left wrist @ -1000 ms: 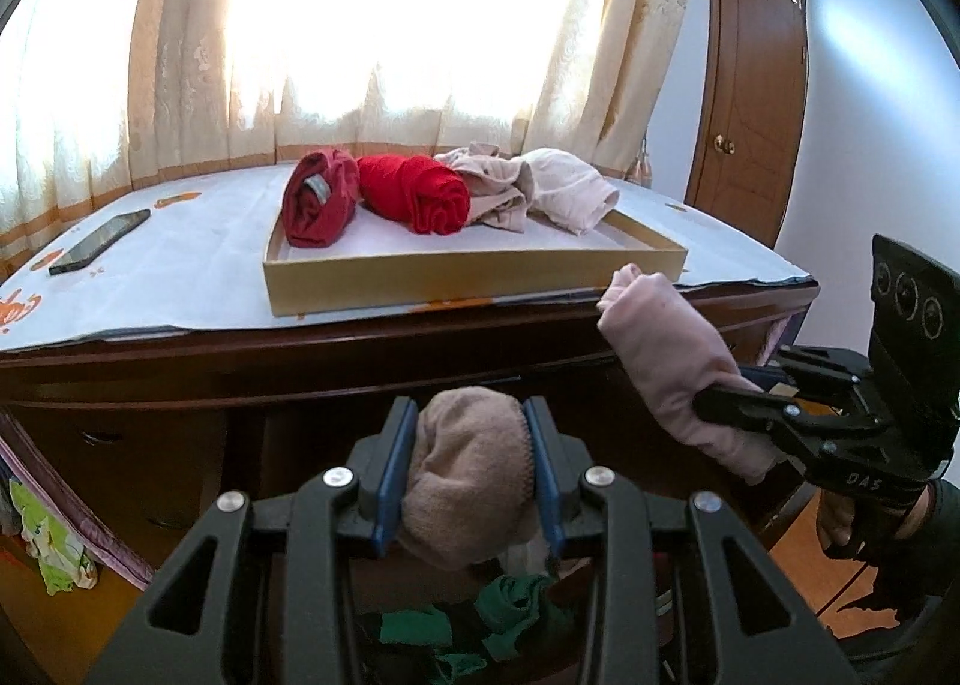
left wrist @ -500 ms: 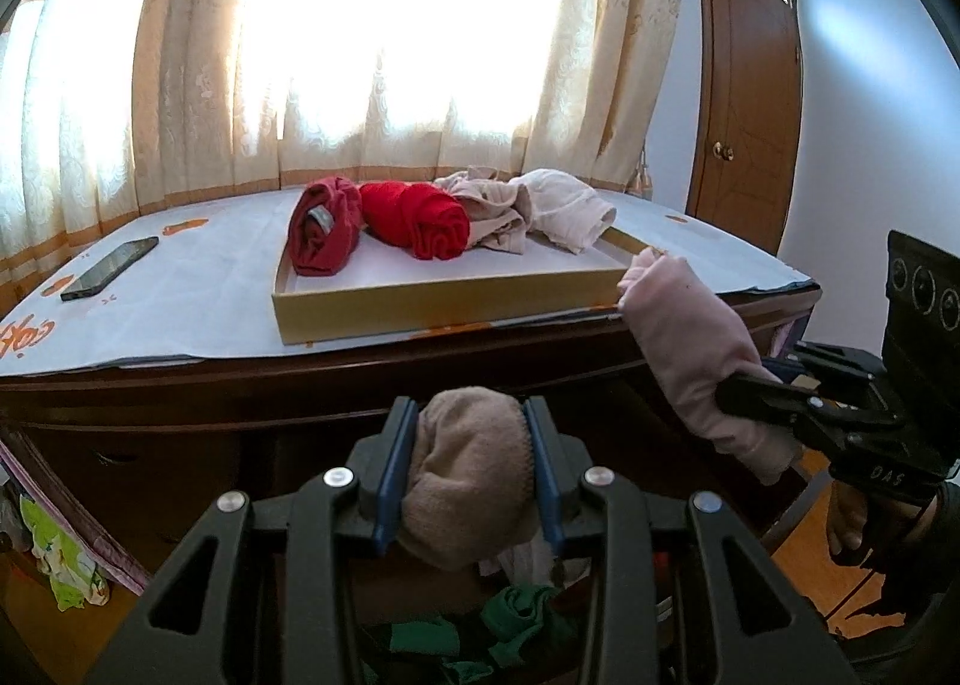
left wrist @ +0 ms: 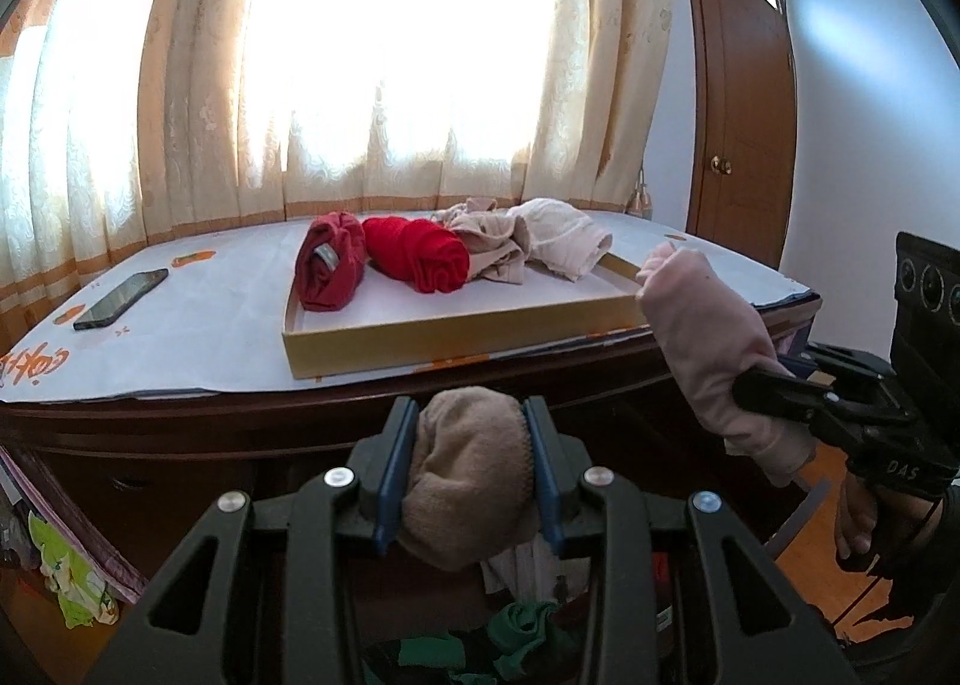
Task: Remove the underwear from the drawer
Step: 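Lift both held garments out of the drawer toward the tray, then carry the beige and pale pink garments over the cardboard tray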
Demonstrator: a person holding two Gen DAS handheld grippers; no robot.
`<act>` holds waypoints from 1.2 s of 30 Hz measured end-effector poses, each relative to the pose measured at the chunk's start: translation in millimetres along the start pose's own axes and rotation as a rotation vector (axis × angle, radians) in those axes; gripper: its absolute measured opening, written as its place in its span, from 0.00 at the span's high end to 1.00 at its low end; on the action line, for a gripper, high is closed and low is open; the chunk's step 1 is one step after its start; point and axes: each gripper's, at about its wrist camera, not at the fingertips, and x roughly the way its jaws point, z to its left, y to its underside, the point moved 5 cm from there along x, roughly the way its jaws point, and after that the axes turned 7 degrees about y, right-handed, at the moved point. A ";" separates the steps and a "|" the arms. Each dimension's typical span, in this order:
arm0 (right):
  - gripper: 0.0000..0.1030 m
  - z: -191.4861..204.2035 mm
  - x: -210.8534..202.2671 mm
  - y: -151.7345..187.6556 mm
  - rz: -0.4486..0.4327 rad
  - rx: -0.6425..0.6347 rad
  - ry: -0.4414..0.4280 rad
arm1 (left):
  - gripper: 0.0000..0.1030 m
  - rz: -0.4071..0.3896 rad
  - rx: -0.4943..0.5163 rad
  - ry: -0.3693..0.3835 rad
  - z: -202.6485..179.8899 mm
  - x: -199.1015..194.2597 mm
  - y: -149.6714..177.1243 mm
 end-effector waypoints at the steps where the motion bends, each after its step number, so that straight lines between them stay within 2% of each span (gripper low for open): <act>1: 0.82 0.0 -1.3 -0.7 -0.006 0.000 0.001 | 0.66 -0.002 0.001 -0.001 0.1 -0.5 -0.2; 11: 0.82 -0.2 -14.2 -8.2 -0.063 0.007 -0.002 | 0.66 -0.036 0.016 -0.016 -0.5 -5.5 -6.8; 36: 0.82 -1.6 -30.2 -19.4 -0.137 -0.003 0.004 | 0.66 -0.133 0.058 -0.046 -5.2 -16.4 -31.9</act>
